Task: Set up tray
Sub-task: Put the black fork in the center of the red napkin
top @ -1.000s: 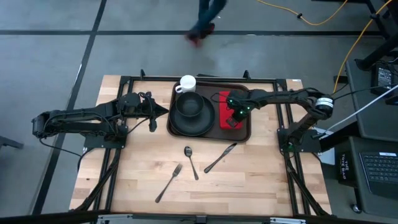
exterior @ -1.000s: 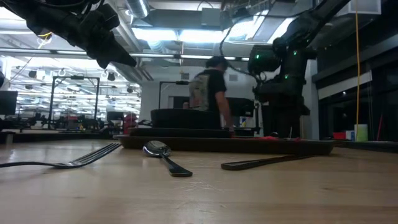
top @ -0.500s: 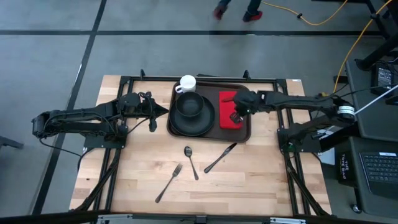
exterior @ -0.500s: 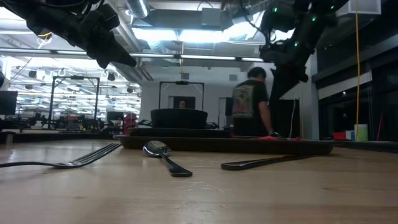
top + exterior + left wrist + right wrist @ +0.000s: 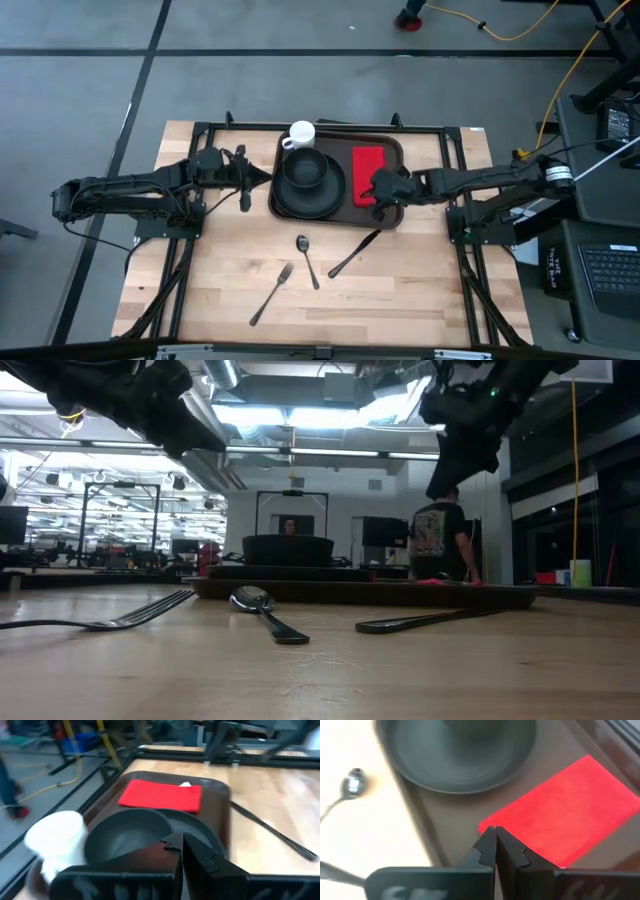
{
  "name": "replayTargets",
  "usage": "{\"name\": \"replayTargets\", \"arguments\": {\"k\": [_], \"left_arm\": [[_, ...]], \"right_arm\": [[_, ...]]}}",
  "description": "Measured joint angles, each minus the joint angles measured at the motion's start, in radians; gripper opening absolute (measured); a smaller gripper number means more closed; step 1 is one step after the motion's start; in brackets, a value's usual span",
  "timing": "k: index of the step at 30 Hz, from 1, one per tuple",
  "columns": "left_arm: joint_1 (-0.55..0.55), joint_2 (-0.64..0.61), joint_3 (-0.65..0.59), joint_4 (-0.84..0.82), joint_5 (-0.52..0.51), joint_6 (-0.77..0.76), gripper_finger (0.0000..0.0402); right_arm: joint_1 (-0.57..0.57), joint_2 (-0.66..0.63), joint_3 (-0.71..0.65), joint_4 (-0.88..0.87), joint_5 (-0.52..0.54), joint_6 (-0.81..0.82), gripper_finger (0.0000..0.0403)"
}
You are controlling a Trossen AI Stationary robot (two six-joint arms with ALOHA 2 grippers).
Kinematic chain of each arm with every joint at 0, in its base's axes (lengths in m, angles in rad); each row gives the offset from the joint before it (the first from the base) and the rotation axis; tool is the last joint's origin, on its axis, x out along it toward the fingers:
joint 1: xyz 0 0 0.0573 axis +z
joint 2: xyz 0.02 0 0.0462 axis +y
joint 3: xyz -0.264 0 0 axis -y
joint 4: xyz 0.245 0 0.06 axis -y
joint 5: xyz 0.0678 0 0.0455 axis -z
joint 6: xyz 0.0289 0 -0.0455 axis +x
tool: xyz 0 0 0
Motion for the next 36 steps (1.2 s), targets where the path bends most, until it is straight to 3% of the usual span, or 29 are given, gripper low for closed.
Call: {"name": "replayTargets", "arguments": {"k": [4, 6, 9, 13, 16, 20, 25, 30, 36], "left_arm": [[-0.042, 0.0, 0.0, 0.005, 0.073, 0.034, 0.0002], [-0.076, 0.0, 0.0, 0.014, 0.07, 0.043, 0.0001], [-0.134, 0.0, 0.0, 0.017, 0.005, 0.033, 0.0002], [-0.238, 0.014, 0.0, -0.025, -0.157, -0.046, 0.0002], [-0.323, 0.045, 0.0, -0.051, -0.248, -0.118, 0.0003], [-0.416, 0.115, 0.034, -0.113, -0.261, -0.249, 0.0002], [-0.52, 0.238, 0.139, -0.327, -0.317, -0.331, 0.0003], [-0.557, 0.37, 0.274, -0.479, -0.191, -0.299, 0.0002], [-0.561, 0.483, 0.359, -0.465, -0.097, -0.144, 0.0003]], "right_arm": [[0.068, 0.0, 0.0, 0.049, 0.006, 0.044, 0.0005], [0.102, 0.0, 0.0, 0.074, 0.057, 0.044, 0.0005], [0.152, 0.001, 0.0, 0.1, 0.193, 0.02, 0.0005], [0.202, 0.007, 0.001, 0.116, 0.36, 0.014, 0.0005], [0.218, 0.01, 0.001, 0.115, 0.392, 0.014, 0.0005], [0.227, 0.016, 0.001, 0.116, 0.411, 0.014, 0.0005], [0.227, 0.029, 0.0, 0.121, 0.446, 0.012, 0.0005], [0.227, 0.038, 0.001, 0.126, 0.448, 0.016, 0.0005], [0.227, 0.054, 0.0, 0.146, 0.435, 0.017, 0.0005]]}}
